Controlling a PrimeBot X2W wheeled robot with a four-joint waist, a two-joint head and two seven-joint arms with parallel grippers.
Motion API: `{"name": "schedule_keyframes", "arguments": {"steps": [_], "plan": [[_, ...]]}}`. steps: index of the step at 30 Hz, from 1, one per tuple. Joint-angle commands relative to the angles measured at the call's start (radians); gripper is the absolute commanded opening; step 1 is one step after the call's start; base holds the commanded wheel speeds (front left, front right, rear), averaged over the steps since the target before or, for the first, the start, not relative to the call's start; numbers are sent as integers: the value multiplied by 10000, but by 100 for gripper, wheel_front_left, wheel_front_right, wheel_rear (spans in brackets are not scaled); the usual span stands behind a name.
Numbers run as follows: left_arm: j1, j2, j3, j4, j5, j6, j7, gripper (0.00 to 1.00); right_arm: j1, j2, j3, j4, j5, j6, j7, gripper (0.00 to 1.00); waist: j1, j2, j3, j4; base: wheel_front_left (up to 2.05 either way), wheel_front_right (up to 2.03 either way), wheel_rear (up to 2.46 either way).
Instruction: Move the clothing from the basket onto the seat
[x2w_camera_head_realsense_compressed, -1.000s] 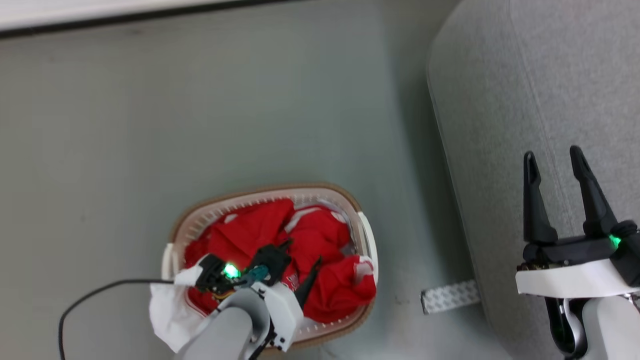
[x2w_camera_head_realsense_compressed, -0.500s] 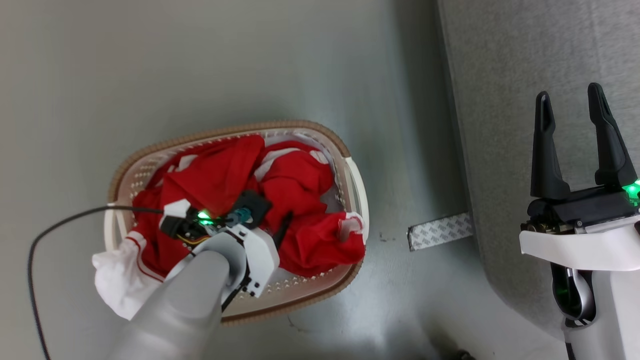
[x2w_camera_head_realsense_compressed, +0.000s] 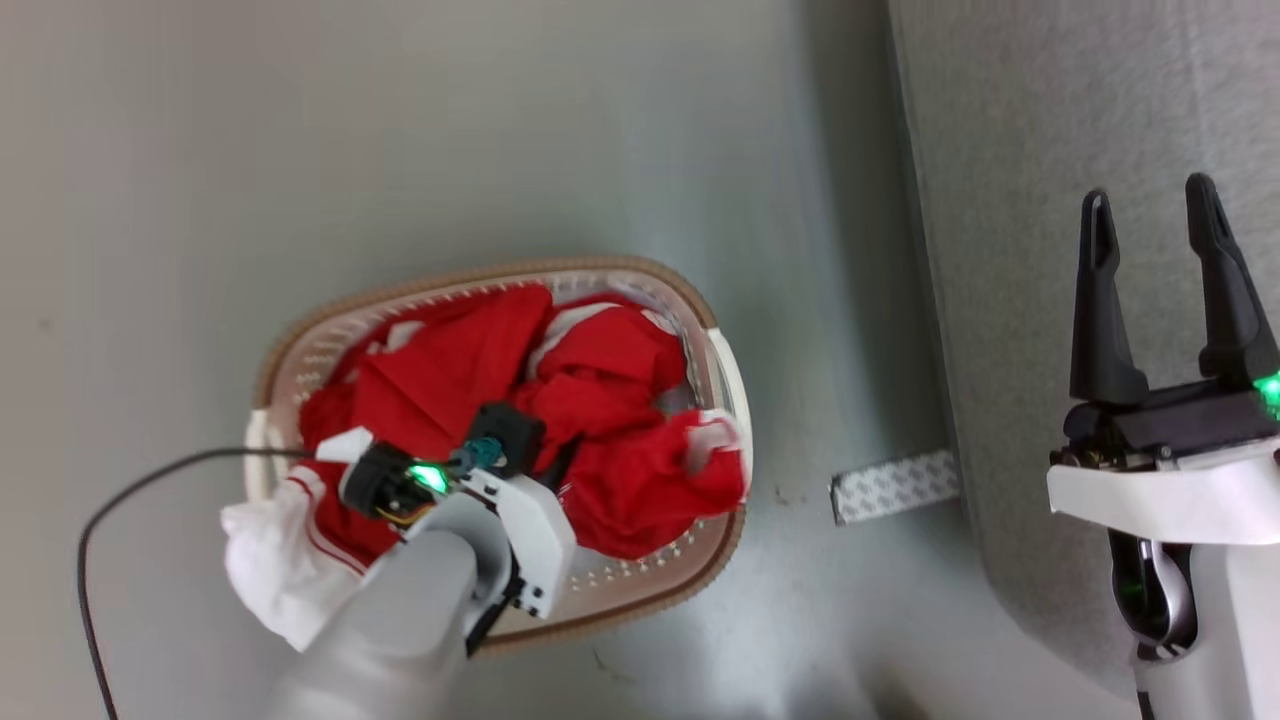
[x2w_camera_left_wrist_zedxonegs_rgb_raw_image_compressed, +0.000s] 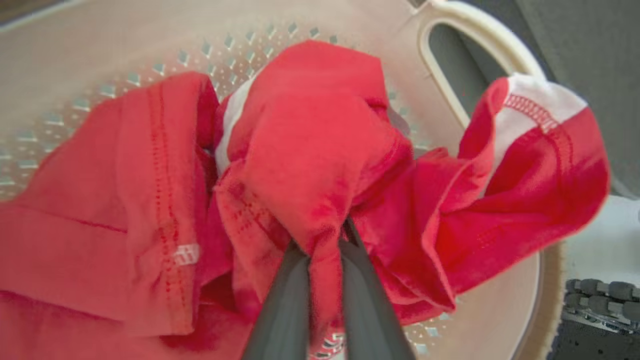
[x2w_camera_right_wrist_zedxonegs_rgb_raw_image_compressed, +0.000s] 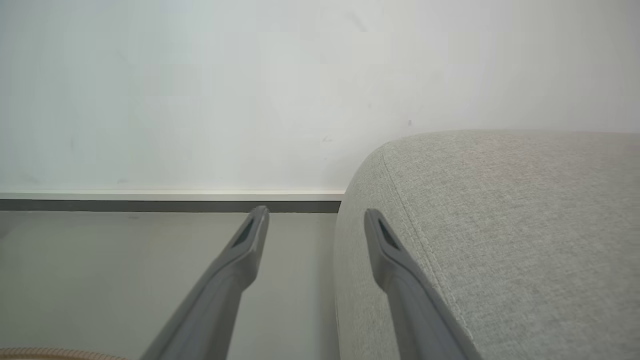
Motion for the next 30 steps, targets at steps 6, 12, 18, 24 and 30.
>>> {"name": "schedule_keyframes", "arguments": {"steps": [6,12,18,24,30], "plan": [[1139,-54,134,-1437,-1017,18,-72,0,819,-14,-228,329,-173,-24,-32,100,-1,0,-2079,565,0,0,0],[2670,-5,157,-2728,-1702,18,-73,0,1948,-19,-471,699,-335,-25,-32,100,-1,0,-4172,1039,0,0,0],[3787,194,259,-3765,-2127,18,-74,0,2944,-19,-674,903,-546,-25,-31,100,-1,0,-5712,1557,0,0,0],[4453,441,531,-4878,-2413,194,-74,0,3661,-17,-847,1031,-661,-25,-31,100,-1,0,-6756,1946,0,0,0],[4933,731,754,-6266,-2684,589,226,0,4305,-20,-902,1165,-660,-25,-31,100,-1,0,-7618,2132,0,0,0]]}}
